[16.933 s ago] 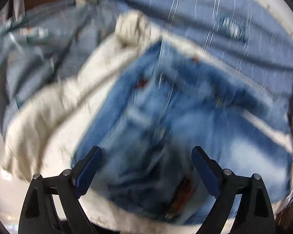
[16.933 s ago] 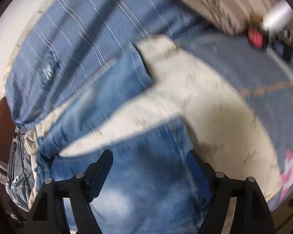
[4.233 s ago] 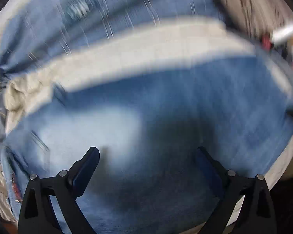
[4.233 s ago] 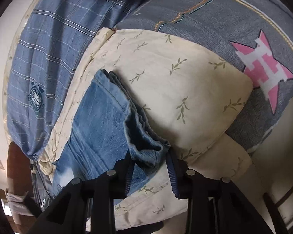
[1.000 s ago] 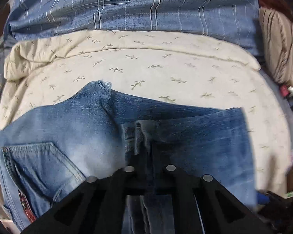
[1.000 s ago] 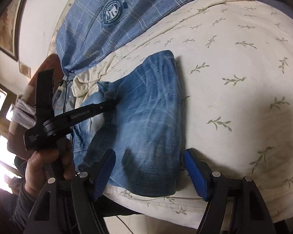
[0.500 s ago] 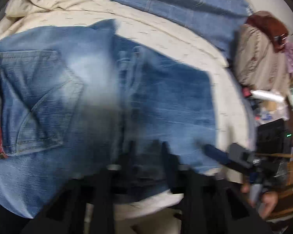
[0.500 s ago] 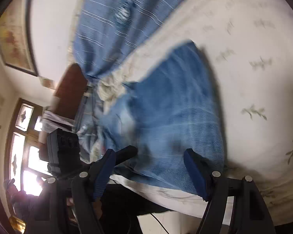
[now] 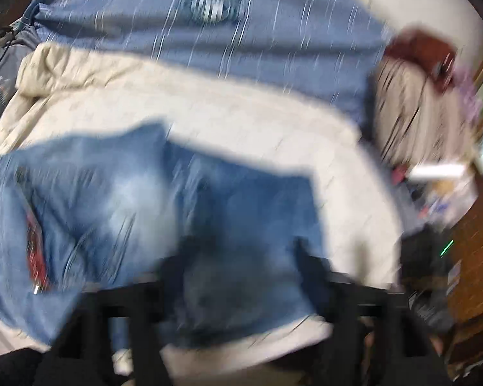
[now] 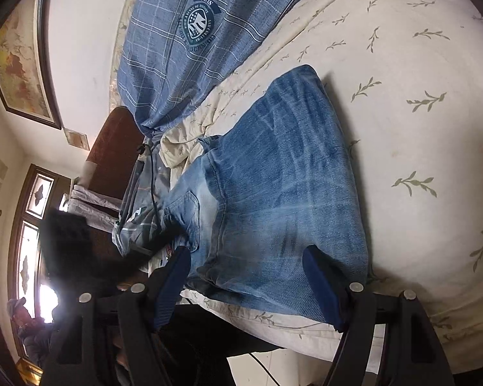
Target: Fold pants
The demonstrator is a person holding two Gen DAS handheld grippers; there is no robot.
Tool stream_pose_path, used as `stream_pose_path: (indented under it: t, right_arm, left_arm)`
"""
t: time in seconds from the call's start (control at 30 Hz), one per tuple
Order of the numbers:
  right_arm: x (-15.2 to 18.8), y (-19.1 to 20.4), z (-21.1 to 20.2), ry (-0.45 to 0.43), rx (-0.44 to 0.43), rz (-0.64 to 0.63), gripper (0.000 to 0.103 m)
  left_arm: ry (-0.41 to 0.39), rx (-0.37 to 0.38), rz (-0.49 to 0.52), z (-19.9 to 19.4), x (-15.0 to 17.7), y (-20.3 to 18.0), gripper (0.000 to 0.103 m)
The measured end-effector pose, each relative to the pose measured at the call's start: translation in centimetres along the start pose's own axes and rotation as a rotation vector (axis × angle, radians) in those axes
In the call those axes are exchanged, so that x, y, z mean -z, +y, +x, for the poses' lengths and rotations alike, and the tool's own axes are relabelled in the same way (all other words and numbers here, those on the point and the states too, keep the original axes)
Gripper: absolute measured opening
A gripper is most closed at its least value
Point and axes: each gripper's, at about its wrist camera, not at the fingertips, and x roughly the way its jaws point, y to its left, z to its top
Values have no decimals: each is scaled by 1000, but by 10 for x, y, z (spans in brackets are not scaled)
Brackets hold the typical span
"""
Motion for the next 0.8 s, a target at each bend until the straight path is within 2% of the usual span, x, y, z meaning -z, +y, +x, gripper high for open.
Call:
stream_pose_path:
  t: [0.07,0.17,0.23,0.27,0.3,0.33,0.37,0.4,0.5,0.57,0.7,0.8]
  right_arm:
    - [0,1,0,-1,4,-5,75]
    - [1,2,0,-2,4,-9,75]
    - [1,2,0,-1,4,-11,75]
    - [1,2,0,0,4,-14,75]
    - [1,3,0,2,6,-18,75]
    - [2,3,1,3,9,-25,75]
    - [2,4,1,4,13,-31,75]
    - [2,5,1,6,15,-37,75]
    - [3,9,2,11,34,-60,75]
    - [2,13,-1,1,33,-57,75]
    - [-8,28,-21,-93,8,-79,75]
    - [-37,34,-23,-124,8,-73,75]
  left_arm:
    - [-26,20,5,8,-16,1,78]
    - [27,31,-29,45,-32,12,77]
    - [53,8,-51,65,-36,20,66]
    - [75,-15,-52,73,-36,24,58]
    - [102,-69,-35,85,-35,29,25]
    - [121,-136,-22,90,-30,31,0]
    - [121,-168,-17,94,-27,37,2]
    - [113,-166,-1,94,-26,37,2]
    - [104,-247,110,97,-23,20,2]
    - [102,-271,133,99,-22,15,2]
    - [104,-256,134,98,-23,19,2]
    - [106,-239,117,95,-23,22,2]
